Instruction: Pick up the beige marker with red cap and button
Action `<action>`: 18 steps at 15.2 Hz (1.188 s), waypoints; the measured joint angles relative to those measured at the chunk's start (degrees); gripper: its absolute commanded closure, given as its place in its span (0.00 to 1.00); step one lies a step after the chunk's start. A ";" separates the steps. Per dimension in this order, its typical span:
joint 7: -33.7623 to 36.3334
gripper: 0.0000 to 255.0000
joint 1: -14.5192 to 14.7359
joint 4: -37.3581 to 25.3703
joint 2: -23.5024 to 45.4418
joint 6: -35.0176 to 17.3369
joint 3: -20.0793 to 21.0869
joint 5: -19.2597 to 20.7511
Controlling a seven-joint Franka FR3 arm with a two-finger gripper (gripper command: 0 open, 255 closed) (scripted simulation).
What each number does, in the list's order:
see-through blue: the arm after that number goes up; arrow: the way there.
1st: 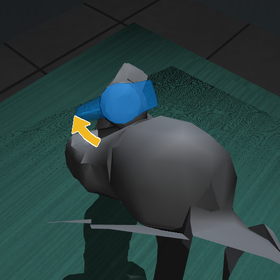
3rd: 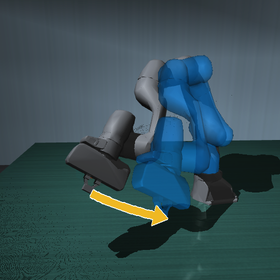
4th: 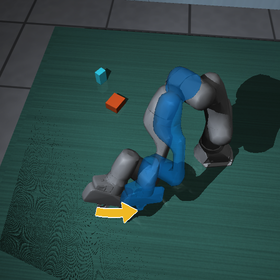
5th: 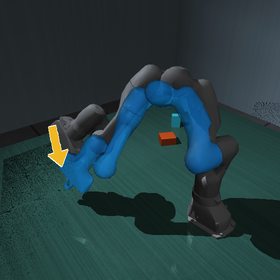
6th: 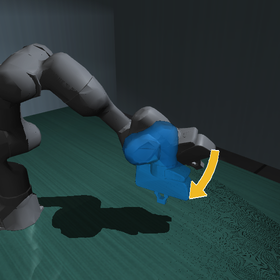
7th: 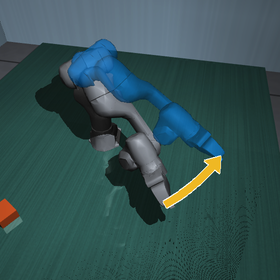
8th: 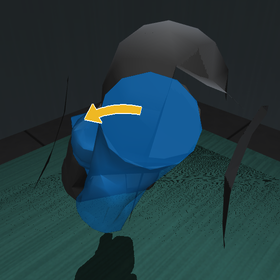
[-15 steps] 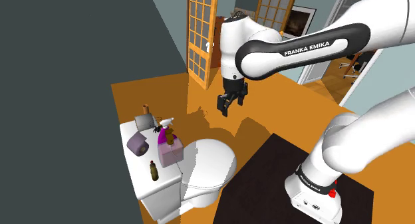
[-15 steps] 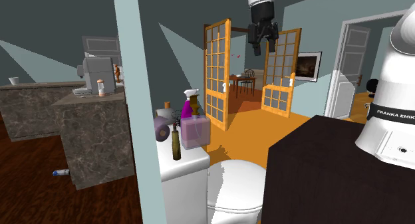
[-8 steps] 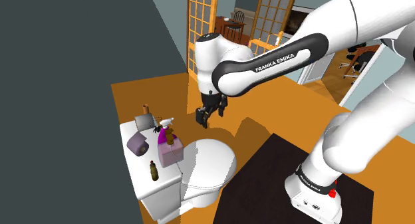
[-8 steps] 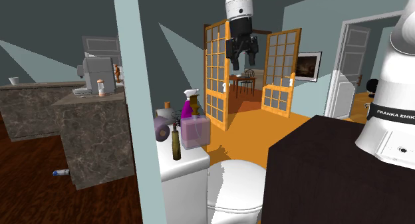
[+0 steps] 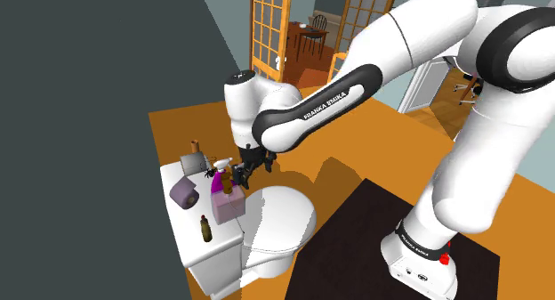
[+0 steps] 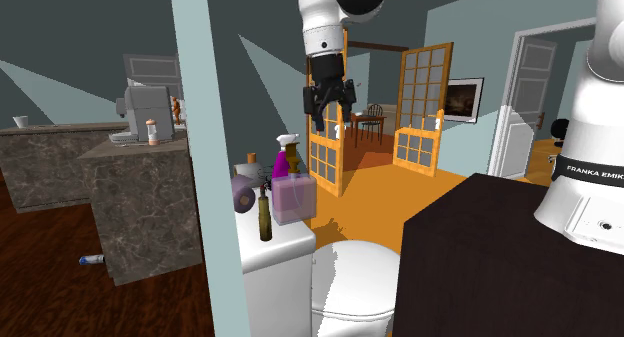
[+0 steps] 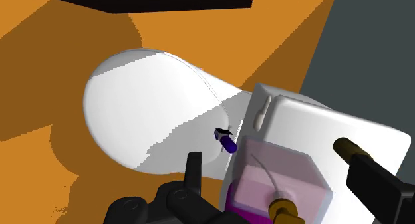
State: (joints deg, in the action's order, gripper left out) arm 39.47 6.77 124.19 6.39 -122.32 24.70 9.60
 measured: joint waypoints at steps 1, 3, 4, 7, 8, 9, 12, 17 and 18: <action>1.13 0.00 0.51 -1.26 2.01 -0.52 0.14 1.02; 3.80 0.00 2.05 -5.15 6.89 -0.88 0.30 3.38; 4.50 0.00 2.61 -7.27 9.21 -0.86 0.09 4.50; 7.41 0.00 5.26 -13.43 16.23 -0.99 -0.49 7.61; 8.19 0.00 6.10 -15.01 18.28 -1.33 -0.75 8.51; 8.97 0.00 7.12 -17.29 20.60 -1.19 -1.05 9.40; 10.37 0.00 10.15 -25.35 27.64 0.11 -2.02 11.51; 11.80 0.00 14.34 -35.62 36.55 1.52 -3.29 13.58; 11.95 0.00 14.55 -35.97 37.22 1.20 -3.45 13.78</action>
State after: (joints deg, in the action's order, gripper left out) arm 51.42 21.32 88.22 43.61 -121.11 21.25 23.38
